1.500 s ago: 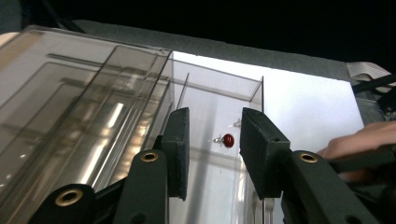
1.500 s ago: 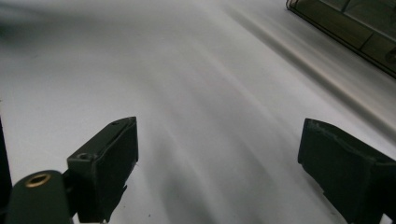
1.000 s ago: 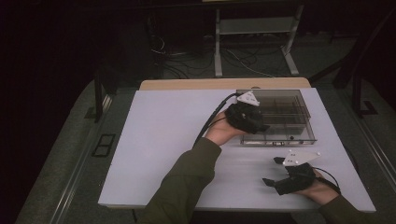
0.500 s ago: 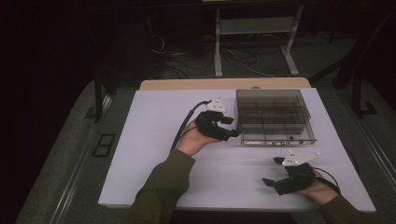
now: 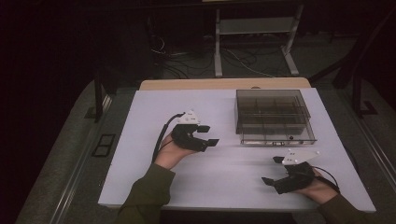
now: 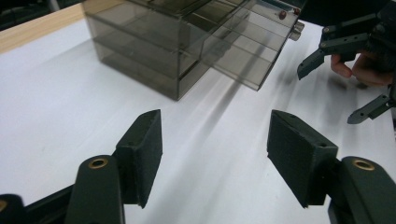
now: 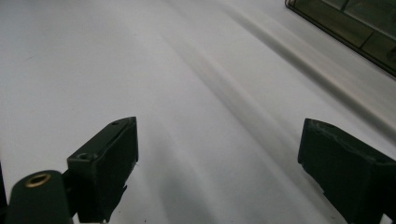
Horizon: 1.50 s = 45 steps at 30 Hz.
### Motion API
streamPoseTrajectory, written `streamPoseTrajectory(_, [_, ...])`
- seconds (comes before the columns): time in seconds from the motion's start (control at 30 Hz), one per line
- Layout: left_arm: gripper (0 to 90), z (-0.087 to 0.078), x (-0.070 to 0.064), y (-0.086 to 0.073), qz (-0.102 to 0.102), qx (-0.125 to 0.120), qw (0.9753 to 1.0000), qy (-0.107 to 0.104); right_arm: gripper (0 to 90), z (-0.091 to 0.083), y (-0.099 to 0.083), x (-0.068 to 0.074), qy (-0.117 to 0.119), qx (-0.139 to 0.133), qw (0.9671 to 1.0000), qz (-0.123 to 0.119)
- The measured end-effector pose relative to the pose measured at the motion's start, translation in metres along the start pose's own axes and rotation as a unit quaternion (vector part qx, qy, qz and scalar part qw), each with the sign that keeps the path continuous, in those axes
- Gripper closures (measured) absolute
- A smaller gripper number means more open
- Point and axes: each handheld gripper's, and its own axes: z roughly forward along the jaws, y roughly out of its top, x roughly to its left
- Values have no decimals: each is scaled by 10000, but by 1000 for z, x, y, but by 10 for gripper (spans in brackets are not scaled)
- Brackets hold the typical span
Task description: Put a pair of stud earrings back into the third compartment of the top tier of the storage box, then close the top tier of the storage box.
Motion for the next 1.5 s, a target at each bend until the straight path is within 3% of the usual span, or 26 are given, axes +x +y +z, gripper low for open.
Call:
streamPoseTrajectory(0.57, [139, -34, -8, -48, -176, -48, 9991, 395, 116, -4, 1, -3, -12, -95, 9999, 64])
streamPoseTrajectory(0.87, [19, -45, -18, -75, -252, 82, 9981, 562, 116, -12, 5, -3, 49, -113, 9999, 49])
streamPoseTrajectory(1.0, [0, -50, -20, -84, -335, 87, 9976, 606, 242, -19, 7, -6, -17, -307, 9994, 182])
streamPoseTrajectory(1.1, [0, -52, -24, -91, -425, 37, 9970, 642, 385, -22, 7, -11, 11, -398, 9987, 332])
streamPoseTrajectory(1.2, [0, -53, -24, -95, -435, 146, 9969, 638, 538, -27, 7, -15, 5, -454, 9978, 475])
streamPoseTrajectory(1.33, [0, -51, -23, -95, -452, 136, 9970, 607, 722, -32, 8, -21, -79, -474, 9974, 545])
streamPoseTrajectory(1.5, [0, -49, -25, -95, -391, 156, 9975, 565, 849, -37, 8, -28, -152, -475, 9970, 588])
